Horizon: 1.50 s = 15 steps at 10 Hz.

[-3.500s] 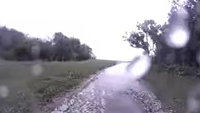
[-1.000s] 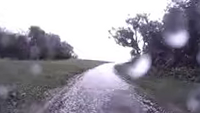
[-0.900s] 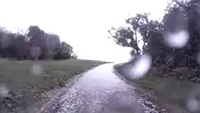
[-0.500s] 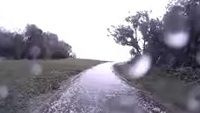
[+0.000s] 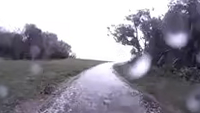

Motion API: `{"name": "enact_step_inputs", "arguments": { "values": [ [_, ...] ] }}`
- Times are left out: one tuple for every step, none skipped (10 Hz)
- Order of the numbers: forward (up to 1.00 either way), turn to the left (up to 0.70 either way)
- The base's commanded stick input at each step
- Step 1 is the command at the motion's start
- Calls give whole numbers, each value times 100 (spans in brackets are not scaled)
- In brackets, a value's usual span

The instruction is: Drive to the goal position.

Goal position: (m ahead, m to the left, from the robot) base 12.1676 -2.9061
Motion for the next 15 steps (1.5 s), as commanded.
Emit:
{"name": "enact_step_inputs", "arguments": {
  "values": [
    [69,0],
    [69,0],
    [69,0],
    [69,0],
    [70,0],
    [70,0],
    [70,0],
    [70,0],
    [69,0],
    [69,0],
    [69,1],
    [69,6],
    [69,6],
    [69,0],
    [69,0]
  ]
}}
